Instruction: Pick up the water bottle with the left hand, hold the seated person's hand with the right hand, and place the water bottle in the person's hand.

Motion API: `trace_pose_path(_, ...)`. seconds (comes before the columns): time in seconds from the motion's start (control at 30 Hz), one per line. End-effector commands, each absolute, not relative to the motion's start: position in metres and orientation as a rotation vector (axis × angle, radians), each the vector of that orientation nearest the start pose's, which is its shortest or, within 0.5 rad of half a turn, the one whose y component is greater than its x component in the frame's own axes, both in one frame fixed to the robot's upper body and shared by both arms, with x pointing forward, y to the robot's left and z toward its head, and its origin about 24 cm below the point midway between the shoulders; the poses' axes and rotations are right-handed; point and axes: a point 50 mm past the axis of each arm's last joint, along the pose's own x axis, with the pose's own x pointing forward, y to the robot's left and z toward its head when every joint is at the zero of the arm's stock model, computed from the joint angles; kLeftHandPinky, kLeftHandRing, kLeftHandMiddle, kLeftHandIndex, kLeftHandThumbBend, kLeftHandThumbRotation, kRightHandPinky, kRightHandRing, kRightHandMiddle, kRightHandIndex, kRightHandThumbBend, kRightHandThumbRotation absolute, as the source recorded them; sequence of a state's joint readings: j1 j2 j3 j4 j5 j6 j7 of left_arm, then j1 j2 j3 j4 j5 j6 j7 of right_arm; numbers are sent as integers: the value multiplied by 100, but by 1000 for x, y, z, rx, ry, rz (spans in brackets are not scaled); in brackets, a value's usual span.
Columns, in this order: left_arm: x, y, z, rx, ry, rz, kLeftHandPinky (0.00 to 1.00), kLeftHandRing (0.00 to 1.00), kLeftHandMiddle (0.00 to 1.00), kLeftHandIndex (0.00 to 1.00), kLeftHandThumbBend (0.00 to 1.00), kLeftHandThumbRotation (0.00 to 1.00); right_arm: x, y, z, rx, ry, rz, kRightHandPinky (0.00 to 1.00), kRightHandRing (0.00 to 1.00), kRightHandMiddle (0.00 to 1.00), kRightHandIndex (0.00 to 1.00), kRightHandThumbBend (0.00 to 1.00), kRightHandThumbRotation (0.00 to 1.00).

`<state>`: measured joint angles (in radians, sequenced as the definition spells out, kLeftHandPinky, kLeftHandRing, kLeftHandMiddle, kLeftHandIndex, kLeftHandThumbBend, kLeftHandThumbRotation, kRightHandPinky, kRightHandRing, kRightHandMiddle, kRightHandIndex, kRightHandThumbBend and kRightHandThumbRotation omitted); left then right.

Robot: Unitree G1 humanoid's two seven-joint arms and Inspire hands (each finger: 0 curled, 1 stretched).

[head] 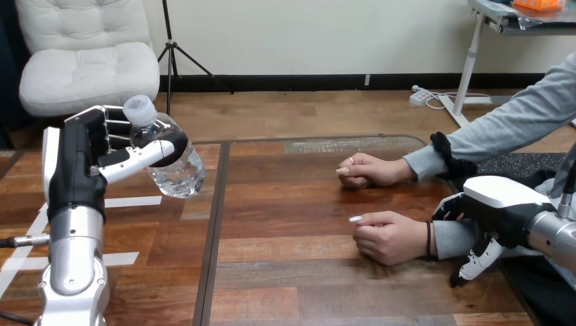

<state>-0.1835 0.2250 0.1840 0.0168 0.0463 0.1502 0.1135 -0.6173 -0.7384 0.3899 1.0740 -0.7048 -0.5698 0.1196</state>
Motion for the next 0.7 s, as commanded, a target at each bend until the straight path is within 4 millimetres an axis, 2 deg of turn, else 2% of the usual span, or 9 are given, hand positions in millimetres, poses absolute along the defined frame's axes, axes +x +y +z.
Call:
trace_pose_path(0.0,287,229,117,232,-184,284,36,42,45,43,79,0,339,-274,68,-1429,134,502,55,67,71,71,100,17)
trace_pose_path(0.67,286,230,118,239,-193,278,36,42,46,43,78,0,337,-269,65,-1400,56,466,51,59,62,61,98,5)
